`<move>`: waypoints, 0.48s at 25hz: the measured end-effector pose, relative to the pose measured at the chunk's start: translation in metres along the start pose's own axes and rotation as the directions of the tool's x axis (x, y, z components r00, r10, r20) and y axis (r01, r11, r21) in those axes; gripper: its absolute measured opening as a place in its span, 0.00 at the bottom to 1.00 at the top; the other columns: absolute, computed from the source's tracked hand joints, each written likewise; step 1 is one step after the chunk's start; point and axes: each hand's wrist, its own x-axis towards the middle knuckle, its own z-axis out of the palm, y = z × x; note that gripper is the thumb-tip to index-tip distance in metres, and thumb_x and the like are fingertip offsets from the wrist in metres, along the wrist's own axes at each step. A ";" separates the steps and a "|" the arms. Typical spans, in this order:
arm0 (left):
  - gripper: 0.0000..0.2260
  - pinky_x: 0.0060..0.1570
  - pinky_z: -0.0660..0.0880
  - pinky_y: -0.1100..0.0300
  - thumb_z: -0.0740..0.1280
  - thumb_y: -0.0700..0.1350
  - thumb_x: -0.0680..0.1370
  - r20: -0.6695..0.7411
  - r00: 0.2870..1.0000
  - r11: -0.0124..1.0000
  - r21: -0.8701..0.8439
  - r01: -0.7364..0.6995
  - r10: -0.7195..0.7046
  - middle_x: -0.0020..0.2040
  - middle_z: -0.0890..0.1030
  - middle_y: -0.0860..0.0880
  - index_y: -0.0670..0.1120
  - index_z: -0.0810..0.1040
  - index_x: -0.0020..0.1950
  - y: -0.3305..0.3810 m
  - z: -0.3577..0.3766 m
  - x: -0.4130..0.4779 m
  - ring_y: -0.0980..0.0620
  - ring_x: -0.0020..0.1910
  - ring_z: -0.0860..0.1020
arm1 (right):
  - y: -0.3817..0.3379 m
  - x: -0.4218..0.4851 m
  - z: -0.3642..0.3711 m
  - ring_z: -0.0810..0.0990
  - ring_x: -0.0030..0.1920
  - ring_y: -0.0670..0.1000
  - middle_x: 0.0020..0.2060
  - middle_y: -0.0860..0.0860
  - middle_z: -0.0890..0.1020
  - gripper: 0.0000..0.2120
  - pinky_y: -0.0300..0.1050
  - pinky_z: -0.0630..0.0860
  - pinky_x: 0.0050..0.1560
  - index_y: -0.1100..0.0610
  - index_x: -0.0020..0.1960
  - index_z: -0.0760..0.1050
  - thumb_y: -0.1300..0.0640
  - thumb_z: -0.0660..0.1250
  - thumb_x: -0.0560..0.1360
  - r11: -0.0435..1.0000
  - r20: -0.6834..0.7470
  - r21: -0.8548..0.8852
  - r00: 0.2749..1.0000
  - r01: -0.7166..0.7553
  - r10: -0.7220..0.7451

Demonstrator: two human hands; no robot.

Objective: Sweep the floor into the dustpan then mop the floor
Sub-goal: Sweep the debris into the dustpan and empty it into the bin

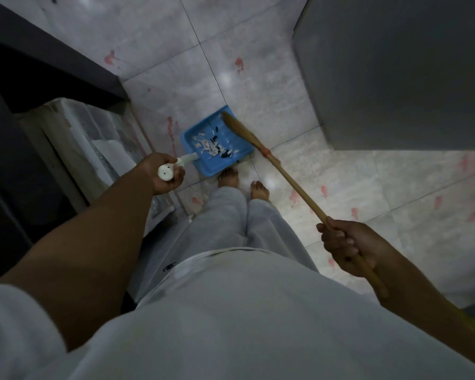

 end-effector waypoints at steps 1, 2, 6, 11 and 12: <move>0.15 0.21 0.71 0.68 0.54 0.40 0.81 0.006 1.000 1.000 -0.003 0.004 -0.004 0.36 0.69 0.45 0.39 0.62 0.67 -0.001 -0.001 0.000 0.54 0.21 0.72 | -0.001 -0.006 -0.003 0.64 0.17 0.43 0.22 0.48 0.66 0.10 0.34 0.61 0.12 0.60 0.44 0.70 0.53 0.59 0.78 1.000 -0.004 -0.004 1.000 0.010 -0.010; 0.15 0.21 0.71 0.68 0.54 0.40 0.81 0.014 1.000 1.000 -0.006 0.009 -0.009 0.36 0.69 0.45 0.39 0.62 0.67 -0.003 -0.001 0.000 0.54 0.21 0.72 | -0.004 -0.011 -0.006 0.64 0.17 0.43 0.22 0.47 0.66 0.09 0.34 0.61 0.12 0.59 0.44 0.70 0.54 0.59 0.77 1.000 -0.008 -0.005 1.000 0.028 -0.028; 0.16 0.21 0.71 0.67 0.54 0.41 0.81 0.017 1.000 0.999 -0.043 0.010 -0.009 0.36 0.70 0.45 0.39 0.62 0.69 -0.007 -0.007 0.000 0.56 0.23 0.70 | -0.020 -0.012 -0.011 0.64 0.17 0.43 0.22 0.46 0.66 0.10 0.33 0.60 0.12 0.59 0.44 0.70 0.53 0.58 0.78 0.996 -0.048 -0.005 0.995 0.093 -0.093; 0.16 0.21 0.71 0.68 0.53 0.41 0.81 0.007 1.000 0.998 -0.059 -0.002 0.002 0.38 0.69 0.46 0.39 0.62 0.69 -0.012 -0.023 -0.005 0.57 0.28 0.69 | -0.025 0.009 -0.003 0.64 0.16 0.42 0.21 0.46 0.66 0.14 0.31 0.59 0.14 0.59 0.42 0.70 0.53 0.54 0.81 0.991 -0.115 0.042 0.986 0.127 -0.121; 0.17 0.22 0.71 0.68 0.53 0.41 0.81 0.004 1.000 0.998 -0.059 0.002 -0.002 0.38 0.69 0.46 0.39 0.62 0.69 -0.012 -0.025 -0.006 0.57 0.28 0.69 | -0.024 0.015 0.003 0.63 0.16 0.42 0.20 0.46 0.66 0.14 0.31 0.58 0.14 0.59 0.41 0.69 0.53 0.54 0.82 0.991 -0.128 0.044 0.984 0.129 -0.123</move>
